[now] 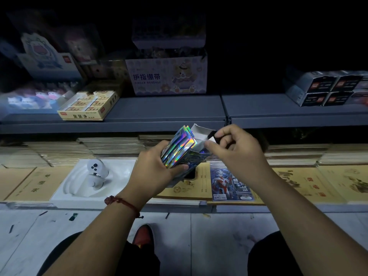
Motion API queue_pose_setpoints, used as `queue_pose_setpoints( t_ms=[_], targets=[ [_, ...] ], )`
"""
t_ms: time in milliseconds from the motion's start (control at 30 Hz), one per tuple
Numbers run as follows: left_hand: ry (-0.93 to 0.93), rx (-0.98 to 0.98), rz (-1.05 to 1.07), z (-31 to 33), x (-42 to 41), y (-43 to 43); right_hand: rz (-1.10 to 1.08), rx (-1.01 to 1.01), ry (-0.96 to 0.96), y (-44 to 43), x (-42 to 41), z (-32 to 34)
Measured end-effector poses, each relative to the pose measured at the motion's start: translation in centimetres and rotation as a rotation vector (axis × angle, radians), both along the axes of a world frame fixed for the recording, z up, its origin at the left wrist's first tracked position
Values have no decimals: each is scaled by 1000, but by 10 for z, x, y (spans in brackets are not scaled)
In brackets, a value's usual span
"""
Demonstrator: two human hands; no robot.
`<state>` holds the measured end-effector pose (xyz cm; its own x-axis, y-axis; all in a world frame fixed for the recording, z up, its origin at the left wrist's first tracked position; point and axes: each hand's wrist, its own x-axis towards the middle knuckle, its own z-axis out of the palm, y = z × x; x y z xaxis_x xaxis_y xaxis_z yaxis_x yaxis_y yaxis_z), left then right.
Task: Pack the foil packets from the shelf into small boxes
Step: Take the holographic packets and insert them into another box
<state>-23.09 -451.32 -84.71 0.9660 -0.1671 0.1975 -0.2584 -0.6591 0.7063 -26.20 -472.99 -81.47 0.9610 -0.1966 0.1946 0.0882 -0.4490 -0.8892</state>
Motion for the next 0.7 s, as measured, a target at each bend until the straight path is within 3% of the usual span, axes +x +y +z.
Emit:
queue_pose_setpoints(
  t_ms=[233, 533, 700],
  targets=[
    [-8, 25, -28, -1, 0, 2, 0, 42, 34, -1, 2, -1],
    [-89, 72, -192, -4, -3, -3, 57, -90, 320, 2, -2, -1],
    [-89, 81, -193, -4, -2, -3, 56, 21, 298, -1, -3, 0]
  ],
)
